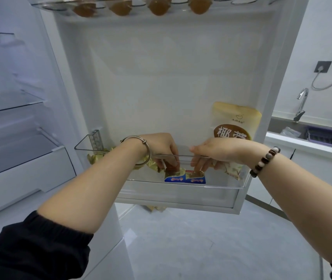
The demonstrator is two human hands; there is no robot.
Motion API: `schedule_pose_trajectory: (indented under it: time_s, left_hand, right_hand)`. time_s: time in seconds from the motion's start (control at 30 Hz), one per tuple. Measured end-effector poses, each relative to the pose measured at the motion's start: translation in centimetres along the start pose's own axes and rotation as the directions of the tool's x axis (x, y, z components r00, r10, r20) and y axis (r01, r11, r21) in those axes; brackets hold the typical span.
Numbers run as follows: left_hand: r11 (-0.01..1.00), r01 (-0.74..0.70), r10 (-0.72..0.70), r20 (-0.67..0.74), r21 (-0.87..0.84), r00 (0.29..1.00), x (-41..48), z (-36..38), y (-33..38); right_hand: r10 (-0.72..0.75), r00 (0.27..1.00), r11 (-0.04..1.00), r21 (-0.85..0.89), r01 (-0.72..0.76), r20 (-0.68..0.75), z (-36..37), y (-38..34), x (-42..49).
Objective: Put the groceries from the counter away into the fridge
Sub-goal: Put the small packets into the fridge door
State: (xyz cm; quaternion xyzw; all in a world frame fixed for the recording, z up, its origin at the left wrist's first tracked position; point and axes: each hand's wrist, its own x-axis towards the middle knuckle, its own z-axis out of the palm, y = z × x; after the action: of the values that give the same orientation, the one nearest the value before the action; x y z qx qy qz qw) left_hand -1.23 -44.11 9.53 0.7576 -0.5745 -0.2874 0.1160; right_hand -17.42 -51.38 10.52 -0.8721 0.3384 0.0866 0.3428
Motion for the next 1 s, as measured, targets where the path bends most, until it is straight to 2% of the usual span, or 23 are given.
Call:
schedule_pose_trajectory:
  time_s: [0.17, 0.23, 0.33, 0.43, 0.5, 0.6, 0.67, 0.73, 0.8, 0.83, 0.9, 1.0]
  left_hand:
    - [1.0, 0.024, -0.024, -0.008, -0.014, 1.0, -0.6, 0.1, 0.1]
    - [0.999, 0.005, -0.007, -0.058, -0.038, 0.998, -1.0, 0.2, 0.3]
    - [0.998, -0.057, 0.054, -0.155, -0.018, 0.986, -1.5, 0.3, 0.5]
    - [0.987, -0.149, 0.158, -0.289, 0.053, 0.944, -1.5, 0.3, 0.4]
    - [0.972, -0.191, 0.233, -0.417, 0.14, 0.878, -1.7, 0.2, 0.4]
    - [0.905, -0.176, 0.385, -0.57, 0.387, 0.726, -2.0, 0.4, 0.7]
    - [0.864, -0.182, 0.474, -0.637, 0.469, 0.608, -2.0, 0.8, 0.9]
    - [0.822, -0.245, 0.564, -0.681, 0.513, 0.467, -2.0, 1.4, 1.5]
    - [0.77, -0.299, 0.638, -0.697, 0.563, 0.329, -1.9, 2.1, 2.3]
    - [0.75, -0.307, 0.66, -0.697, 0.586, 0.282, -1.8, 2.5, 2.9]
    - [0.709, -0.316, 0.701, -0.677, 0.63, 0.224, -1.6, 3.2, 4.1]
    - [0.642, -0.35, 0.763, -0.614, 0.682, 0.202, -1.0, 4.6, 6.2]
  right_hand:
    - [-0.019, 1.0, 1.0, 0.014, 0.019, -0.007, 0.2, 0.1, -0.2]
    - [-0.018, 1.0, 0.999, 0.028, 0.019, -0.021, 0.4, 0.1, -0.3]
    - [-0.05, 0.989, 0.998, 0.024, 0.054, -0.138, 0.6, 0.1, -0.2]
    - [-0.13, 0.937, 0.989, -0.112, 0.099, -0.324, 0.9, 0.2, -0.5]
    - [-0.235, 0.854, 0.968, -0.193, 0.162, -0.464, 1.3, 0.3, -1.0]
    - [-0.368, 0.68, 0.929, -0.216, 0.301, -0.634, 2.0, 0.6, -1.7]
    - [-0.424, 0.537, 0.901, -0.282, 0.329, -0.729, 2.5, 1.2, -2.0]
    - [-0.46, 0.369, 0.877, -0.346, 0.334, -0.808, 2.9, 1.7, -2.5]
    - [-0.486, 0.204, 0.855, -0.415, 0.312, -0.849, 3.0, 2.3, -3.3]
    - [-0.495, 0.134, 0.846, -0.442, 0.296, -0.858, 3.0, 2.8, -3.8]
    - [-0.497, 0.033, 0.844, -0.474, 0.252, -0.867, 3.0, 3.8, -4.9]
    - [-0.464, -0.022, 0.875, -0.462, 0.145, -0.886, 2.9, 5.8, -6.7]
